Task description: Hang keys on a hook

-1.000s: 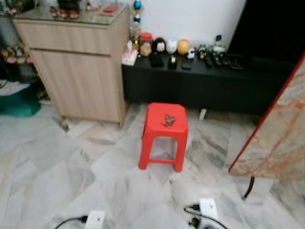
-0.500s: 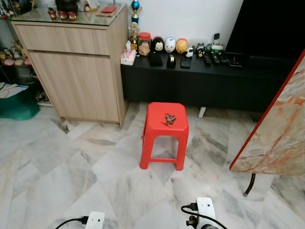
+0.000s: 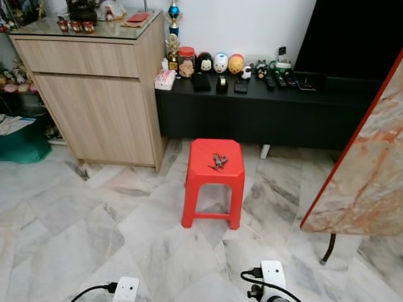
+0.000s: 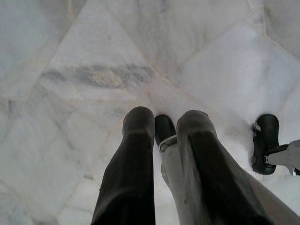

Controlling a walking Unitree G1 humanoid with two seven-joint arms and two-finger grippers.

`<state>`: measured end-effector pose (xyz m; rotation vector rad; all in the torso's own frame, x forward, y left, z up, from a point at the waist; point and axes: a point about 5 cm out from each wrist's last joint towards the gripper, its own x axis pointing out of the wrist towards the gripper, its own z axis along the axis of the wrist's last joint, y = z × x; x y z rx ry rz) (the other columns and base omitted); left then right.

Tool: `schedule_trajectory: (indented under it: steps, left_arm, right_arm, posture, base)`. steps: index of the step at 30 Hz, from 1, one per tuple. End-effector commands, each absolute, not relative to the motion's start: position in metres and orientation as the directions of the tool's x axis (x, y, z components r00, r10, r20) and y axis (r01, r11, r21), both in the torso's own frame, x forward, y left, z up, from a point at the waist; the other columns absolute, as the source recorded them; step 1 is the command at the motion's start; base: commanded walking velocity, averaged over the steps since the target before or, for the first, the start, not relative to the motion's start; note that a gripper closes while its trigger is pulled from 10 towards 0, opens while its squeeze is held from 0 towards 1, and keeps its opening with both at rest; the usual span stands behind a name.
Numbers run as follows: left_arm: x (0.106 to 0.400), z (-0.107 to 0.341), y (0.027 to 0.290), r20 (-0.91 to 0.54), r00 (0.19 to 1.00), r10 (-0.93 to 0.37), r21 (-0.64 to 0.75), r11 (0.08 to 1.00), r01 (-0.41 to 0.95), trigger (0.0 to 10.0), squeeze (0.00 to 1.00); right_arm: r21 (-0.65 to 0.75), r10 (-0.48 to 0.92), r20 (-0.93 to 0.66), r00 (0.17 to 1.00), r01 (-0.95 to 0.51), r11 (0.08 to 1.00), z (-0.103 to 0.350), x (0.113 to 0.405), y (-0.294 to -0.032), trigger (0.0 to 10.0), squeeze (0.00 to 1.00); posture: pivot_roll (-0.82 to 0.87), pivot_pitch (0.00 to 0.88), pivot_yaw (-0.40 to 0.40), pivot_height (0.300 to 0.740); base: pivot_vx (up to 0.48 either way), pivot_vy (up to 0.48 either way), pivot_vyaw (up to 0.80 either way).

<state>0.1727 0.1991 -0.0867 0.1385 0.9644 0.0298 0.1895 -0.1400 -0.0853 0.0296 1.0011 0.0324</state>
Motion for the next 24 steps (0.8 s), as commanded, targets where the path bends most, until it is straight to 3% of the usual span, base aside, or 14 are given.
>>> schedule_trajectory:
  steps: [1, 24]
  left_arm:
    - [0.1700, -0.0882, 0.1978, -0.824, 0.561, 0.082, 0.130, 0.990, 0.045, 10.0, 0.00]
    - [0.1717, -0.0883, 0.1918, -0.820, 0.567, 0.072, 0.121, 0.991, 0.050, 10.0, 0.00]
  right_arm:
    - [0.039, 0.034, -0.836, 0.547, -0.002, 0.999, -0.0839, 0.1921, -0.1413, 10.0, 0.00]
    - [0.036, 0.026, -0.835, 0.550, 0.009, 0.999, -0.0838, 0.1924, -0.1422, 10.0, 0.00]
  posture:
    - [0.00, 0.000, -0.068, 0.740]
    - [0.00, 0.000, -0.070, 0.740]
  base:
    - [0.281, 0.000, 0.00]
    - [0.292, 0.000, 0.00]
